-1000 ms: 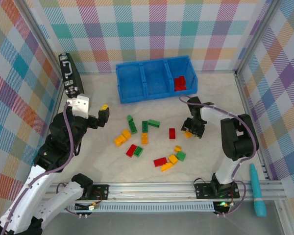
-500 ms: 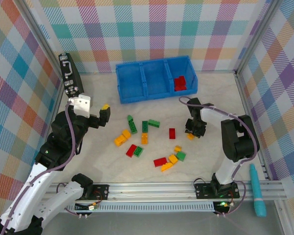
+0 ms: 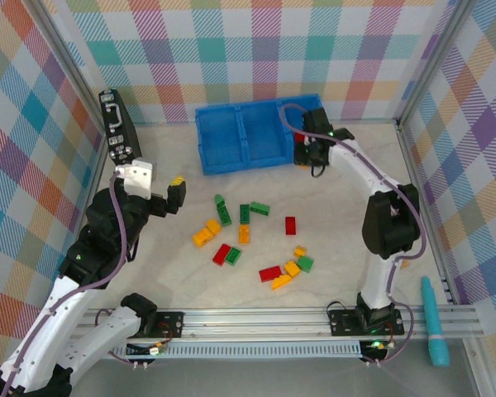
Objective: Sort the legos into containers by color
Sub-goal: Place the lego in the container.
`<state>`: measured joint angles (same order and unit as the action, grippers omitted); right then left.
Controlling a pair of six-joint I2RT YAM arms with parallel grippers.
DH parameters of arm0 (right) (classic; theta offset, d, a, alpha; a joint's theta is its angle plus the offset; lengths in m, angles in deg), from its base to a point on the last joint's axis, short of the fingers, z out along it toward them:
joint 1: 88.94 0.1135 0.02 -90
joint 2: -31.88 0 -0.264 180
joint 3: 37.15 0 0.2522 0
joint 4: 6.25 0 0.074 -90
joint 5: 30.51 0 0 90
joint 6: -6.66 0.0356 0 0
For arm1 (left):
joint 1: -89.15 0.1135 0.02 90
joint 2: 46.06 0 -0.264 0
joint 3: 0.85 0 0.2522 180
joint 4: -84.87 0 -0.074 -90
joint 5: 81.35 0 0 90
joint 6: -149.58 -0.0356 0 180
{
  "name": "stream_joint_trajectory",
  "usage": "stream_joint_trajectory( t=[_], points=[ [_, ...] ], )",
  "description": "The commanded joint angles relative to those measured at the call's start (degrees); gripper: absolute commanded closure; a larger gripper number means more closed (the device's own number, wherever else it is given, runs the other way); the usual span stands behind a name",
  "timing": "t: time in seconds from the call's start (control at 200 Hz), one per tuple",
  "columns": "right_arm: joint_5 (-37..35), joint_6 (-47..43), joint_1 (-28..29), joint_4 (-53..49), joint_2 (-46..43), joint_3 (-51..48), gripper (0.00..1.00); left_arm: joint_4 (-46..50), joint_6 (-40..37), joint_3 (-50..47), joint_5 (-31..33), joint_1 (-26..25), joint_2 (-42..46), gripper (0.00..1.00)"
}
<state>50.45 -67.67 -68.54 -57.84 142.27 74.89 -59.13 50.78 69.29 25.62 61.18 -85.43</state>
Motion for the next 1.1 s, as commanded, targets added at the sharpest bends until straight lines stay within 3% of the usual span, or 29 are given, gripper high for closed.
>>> stream_joint_trajectory(
  t=[0.0, 0.275, 0.52, 0.74, 0.945, 1.095],
  points=[
    [-0.5, -12.0, 1.5, 7.5, 6.3, 8.5, 0.70, -2.2, -0.6, -1.1, -0.6, 0.6, 1.4, 0.00],
    [0.0, -23.2, 3.9, 20.2, 23.9, 27.3, 0.66, -2.3, -0.6, -1.2, -1.3, 0.5, 1.4, 0.00],
    [-1.5, -26.7, 4.7, 16.7, 36.0, 41.2, 0.61, -2.3, -0.6, -1.4, -1.3, 0.5, 1.7, 0.00],
    [-0.8, -27.0, 5.4, 15.1, 35.7, 40.8, 0.46, -1.9, -0.6, -0.9, -1.5, 0.5, 0.9, 0.00],
    [-1.3, -25.7, 6.4, 10.4, 30.1, 37.2, 0.43, -1.8, -0.6, -0.7, -1.4, 0.6, 1.2, 0.00],
    [-1.8, -22.5, 7.0, 6.9, 21.2, 29.9, 0.42, -1.9, -0.5, -0.8, -1.7, 0.6, 1.4, 0.00]
  ],
)
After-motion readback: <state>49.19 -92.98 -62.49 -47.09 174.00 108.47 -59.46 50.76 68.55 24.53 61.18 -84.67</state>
